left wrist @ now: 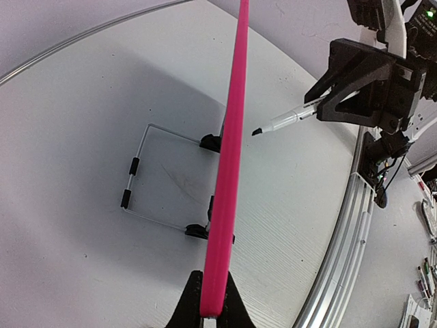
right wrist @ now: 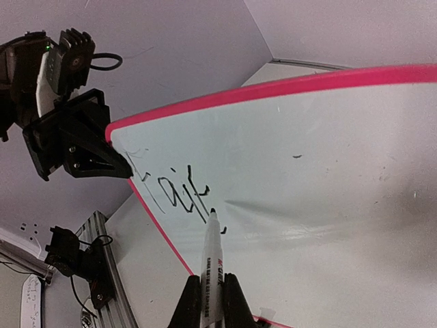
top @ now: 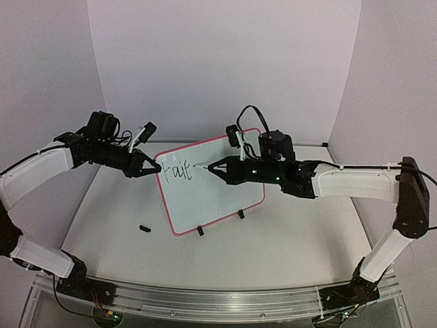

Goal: Write a sentence on the whiteboard

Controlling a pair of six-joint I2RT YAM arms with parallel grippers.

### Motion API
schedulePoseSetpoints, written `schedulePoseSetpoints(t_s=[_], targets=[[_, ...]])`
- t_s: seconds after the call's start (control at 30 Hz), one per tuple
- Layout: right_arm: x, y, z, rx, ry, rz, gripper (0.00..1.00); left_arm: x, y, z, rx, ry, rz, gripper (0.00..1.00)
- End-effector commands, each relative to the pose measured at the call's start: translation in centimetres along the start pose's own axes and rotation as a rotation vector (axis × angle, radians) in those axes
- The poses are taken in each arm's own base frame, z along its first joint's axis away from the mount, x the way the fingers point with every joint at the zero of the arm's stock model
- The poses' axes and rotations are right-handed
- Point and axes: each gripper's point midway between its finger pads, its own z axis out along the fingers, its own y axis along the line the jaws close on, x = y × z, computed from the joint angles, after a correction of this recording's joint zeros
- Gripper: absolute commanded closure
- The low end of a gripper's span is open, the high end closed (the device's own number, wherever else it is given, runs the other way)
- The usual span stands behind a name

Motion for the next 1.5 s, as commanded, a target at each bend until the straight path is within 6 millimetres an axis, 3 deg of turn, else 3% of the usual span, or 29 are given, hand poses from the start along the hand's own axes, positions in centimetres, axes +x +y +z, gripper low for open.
schedulePoseSetpoints(t_s=[0.0, 0.47, 0.8, 1.23, 1.47], targets=[[-3.5, 1.4, -0.8, -0.024, -0.085, -0.043, 1.00, 0.3, 0.5, 0.1, -0.027, 0.003, 0.036, 1.00], [-4.4, 1.0, 0.7, -0.035, -0.093, -0.041, 1.00, 0.3, 0.5, 0.1, -0.028, 0.003, 0.036, 1.00], [-2.9, -0.5, 1.4, -0.012, -0.059, -0.007, 1.00, 0.2, 0.5, 0.0, -0.029, 0.001, 0.038, 1.00], [0.9, -1.8, 1.3, -0.002, 0.024, 0.046, 1.00, 0.3, 0.5, 0.1, -0.026, 0.003, 0.036, 1.00], [0.1, -1.3, 1.3, -0.014, 0.010, 0.041, 1.00, 0.3, 0.6, 0.2, -0.024, 0.005, 0.034, 1.00]])
